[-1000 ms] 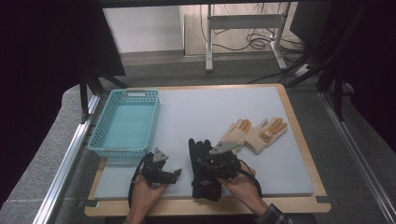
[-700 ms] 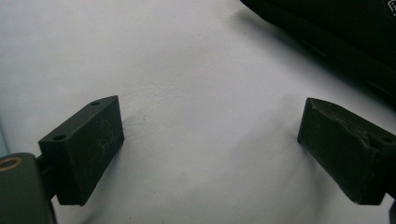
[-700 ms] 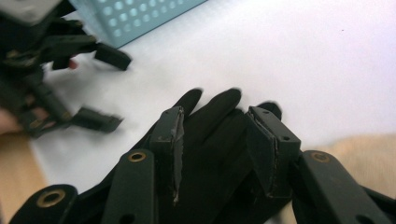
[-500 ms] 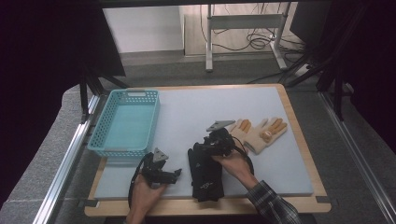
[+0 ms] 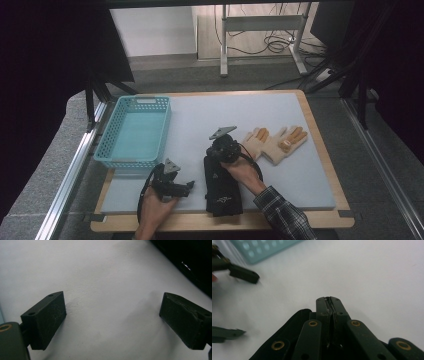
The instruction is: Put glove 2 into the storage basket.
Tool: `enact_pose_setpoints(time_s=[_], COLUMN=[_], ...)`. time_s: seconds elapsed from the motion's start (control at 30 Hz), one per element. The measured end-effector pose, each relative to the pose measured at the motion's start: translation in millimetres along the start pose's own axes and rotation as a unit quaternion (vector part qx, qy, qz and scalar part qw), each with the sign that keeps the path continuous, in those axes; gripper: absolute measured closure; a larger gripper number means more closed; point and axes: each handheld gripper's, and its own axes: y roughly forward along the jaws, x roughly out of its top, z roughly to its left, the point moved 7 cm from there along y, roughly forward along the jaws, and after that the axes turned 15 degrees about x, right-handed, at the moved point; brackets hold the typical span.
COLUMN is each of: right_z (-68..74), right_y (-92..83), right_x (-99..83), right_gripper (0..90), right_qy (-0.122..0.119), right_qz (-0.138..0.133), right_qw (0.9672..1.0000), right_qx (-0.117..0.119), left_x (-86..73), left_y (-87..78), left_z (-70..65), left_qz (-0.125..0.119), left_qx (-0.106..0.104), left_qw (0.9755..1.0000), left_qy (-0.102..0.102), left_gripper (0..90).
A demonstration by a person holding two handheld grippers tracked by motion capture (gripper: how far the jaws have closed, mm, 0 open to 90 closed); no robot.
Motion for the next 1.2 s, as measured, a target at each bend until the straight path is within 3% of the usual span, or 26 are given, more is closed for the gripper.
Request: enact_pose_setpoints(time_s=[0.1, 0.2, 0.3, 0.37, 0.53, 0.57, 0.7, 0.83, 1.03, 1.13, 1.2], right_z=[-2.0, -15.9, -30.2, -30.4, -15.1, 0.5, 20.9, 41.1, 63.7, 64.9, 66.6], right_y=[-16.9, -21.4, -21.5, -28.5, -50.2, -63.1, -72.3, -70.6, -60.4, -50.5, -45.3], right_x=[4.5, -1.7, -12.9, -16.9, -24.3, -33.5, -49.7, -67.7, -86.3, -94.0, -98.5], right_gripper=[85.1, 83.8, 70.0, 66.7, 65.9, 65.9, 63.5, 55.4, 56.0, 62.4, 72.5], right_qy=[-0.001, 0.019, 0.041, 0.041, 0.017, -0.002, -0.018, -0.031, -0.047, -0.05, -0.049], right_qz=[-0.019, -0.021, -0.024, -0.037, -0.044, -0.039, -0.032, -0.016, 0.006, 0.028, 0.033], right_qw=[0.9995, 0.9987, 0.9982, 0.9982, 0.9989, 0.9992, 0.9988, 0.9972, 0.9943, 0.9945, 0.9947], right_qx=[-0.024, -0.042, -0.035, -0.022, -0.004, 0.009, 0.031, 0.067, 0.095, 0.087, 0.084], left_x=[-0.1, -0.1, -0.1, 0.0, 0.2, 0.2, 0.2, 0.2, -0.1, -0.1, 0.0], left_y=[-0.1, -0.1, -0.1, -0.1, 0.1, 0.2, 0.2, 0.1, -0.1, -0.1, 0.0], left_z=[-0.2, 0.1, 0.0, -0.1, -0.3, -0.3, -0.3, -0.6, -0.3, -0.3, -0.2], left_qz=[0.0, 0.0, 0.001, 0.0, 0.0, -0.001, -0.001, -0.001, 0.0, 0.0, 0.0], left_qx=[0.0, 0.001, 0.0, 0.0, 0.0, 0.001, 0.0, 0.001, 0.001, 0.001, 0.001], left_qw=[1.0, 1.0, 1.0, 1.0, 1.0, 1.0, 1.0, 1.0, 1.0, 1.0, 1.0], left_qy=[-0.001, 0.001, 0.0, -0.001, -0.002, -0.002, -0.003, -0.005, -0.002, -0.002, -0.001], left_gripper=[7.2, 7.2, 7.2, 7.2, 7.2, 7.2, 7.2, 7.2, 7.2, 7.2, 7.2])
